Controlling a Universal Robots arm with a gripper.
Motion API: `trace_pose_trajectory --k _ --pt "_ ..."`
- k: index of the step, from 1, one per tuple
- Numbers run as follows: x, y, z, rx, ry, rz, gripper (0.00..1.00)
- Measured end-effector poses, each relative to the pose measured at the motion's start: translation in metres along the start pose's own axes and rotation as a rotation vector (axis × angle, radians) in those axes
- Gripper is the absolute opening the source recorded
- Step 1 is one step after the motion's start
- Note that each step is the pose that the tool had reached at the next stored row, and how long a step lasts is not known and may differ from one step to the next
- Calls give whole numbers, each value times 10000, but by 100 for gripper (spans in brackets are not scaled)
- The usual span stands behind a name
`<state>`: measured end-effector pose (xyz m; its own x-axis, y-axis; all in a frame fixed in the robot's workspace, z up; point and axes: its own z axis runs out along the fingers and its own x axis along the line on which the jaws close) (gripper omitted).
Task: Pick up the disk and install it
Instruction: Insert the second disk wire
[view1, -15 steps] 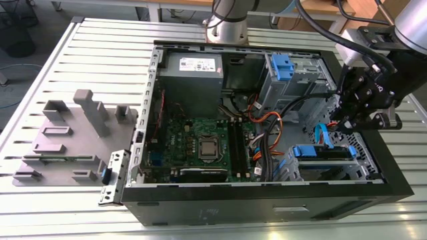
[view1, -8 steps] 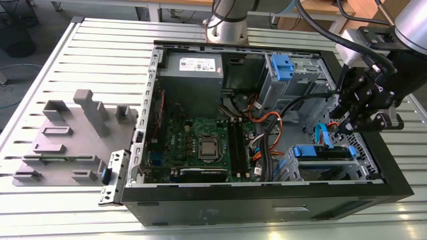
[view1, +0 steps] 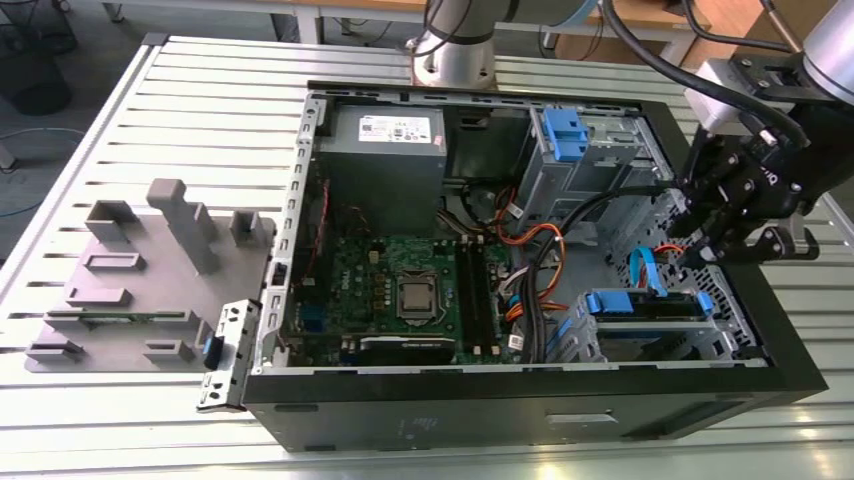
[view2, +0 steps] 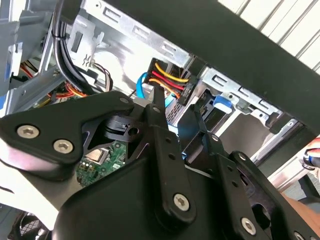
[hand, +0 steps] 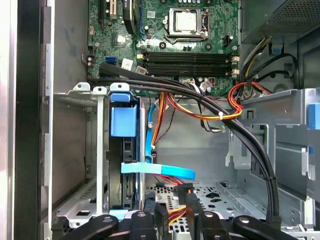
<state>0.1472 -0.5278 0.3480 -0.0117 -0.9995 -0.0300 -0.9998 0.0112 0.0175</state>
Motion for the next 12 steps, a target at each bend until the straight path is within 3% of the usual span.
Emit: trace_pose_trajectory --k 8,12 --pt "1 -56 28 -53 17 1 38" --pt "0 -102 45 -188 24 6 38"
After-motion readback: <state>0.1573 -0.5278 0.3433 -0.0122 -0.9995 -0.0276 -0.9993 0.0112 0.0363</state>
